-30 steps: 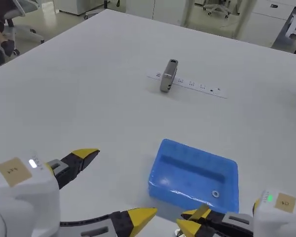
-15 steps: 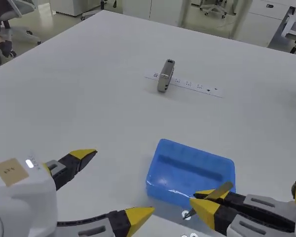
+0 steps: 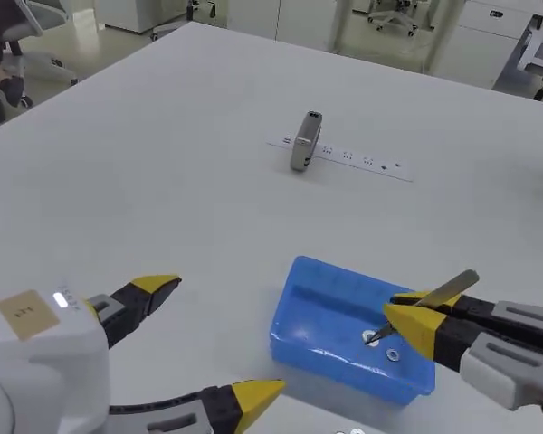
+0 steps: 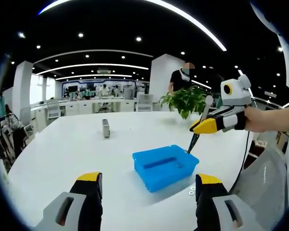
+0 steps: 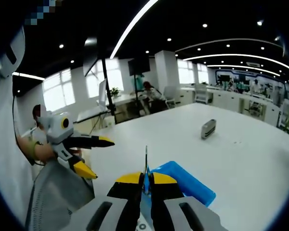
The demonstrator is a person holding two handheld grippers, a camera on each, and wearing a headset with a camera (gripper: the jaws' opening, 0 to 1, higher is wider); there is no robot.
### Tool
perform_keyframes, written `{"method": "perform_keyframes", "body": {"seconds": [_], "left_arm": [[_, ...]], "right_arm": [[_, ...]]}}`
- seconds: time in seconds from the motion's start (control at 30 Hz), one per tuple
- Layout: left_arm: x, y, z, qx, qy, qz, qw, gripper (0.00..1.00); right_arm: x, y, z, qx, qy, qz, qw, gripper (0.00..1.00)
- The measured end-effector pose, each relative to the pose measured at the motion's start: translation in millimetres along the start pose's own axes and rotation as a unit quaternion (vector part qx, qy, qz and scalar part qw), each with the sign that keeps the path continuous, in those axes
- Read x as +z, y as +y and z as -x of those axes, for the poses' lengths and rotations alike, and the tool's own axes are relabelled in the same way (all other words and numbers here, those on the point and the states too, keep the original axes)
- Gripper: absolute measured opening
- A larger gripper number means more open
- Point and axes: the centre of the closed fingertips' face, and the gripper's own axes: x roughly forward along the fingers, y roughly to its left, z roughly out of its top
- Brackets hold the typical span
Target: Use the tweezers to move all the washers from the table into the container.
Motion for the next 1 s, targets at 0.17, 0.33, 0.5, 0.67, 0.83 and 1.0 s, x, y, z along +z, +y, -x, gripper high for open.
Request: {"method": "perform_keyframes", "body": {"seconds": [0.17,0.33,0.5,0.67,0.83,1.0], "left_arm": [[-0.8,0.0,-0.1,0.000,0.002,-0.002,1.0000,0.79],[-0.5,-0.1,-0.1,-0.002,0.001,-0.001,1.0000,0.79],[-0.8,-0.5,-0.3,-0.002,0.002,-0.004,1.0000,0.79],[-1.0,0.2,0.0,-0.001,0.002,-0.003,1.0000,0.79],[-0.8,0.8,0.2,0.001,0.001,-0.003,1.0000,0.79],[-1.1,0.9,0.2,0.001,0.002,-0.003,1.0000,0.79]], "right_arm": [[6.4,-10.5,-2.0,-0.006,-0.002,0.010,0.9999,0.02],[6.9,-22.1,-8.0,-0.006,0.004,0.015,0.9999,0.02],[3.8,-31.5,-15.0,-0.001,0.015,0.013,0.9998,0.02],[-3.8,-37.4,-22.5,0.006,0.030,0.011,0.9995,0.02],[-11.7,-41.6,-29.7,0.012,0.047,0.015,0.9987,0.02],[-19.5,-47.6,-38.2,0.013,0.056,0.007,0.9983,0.02]]}}
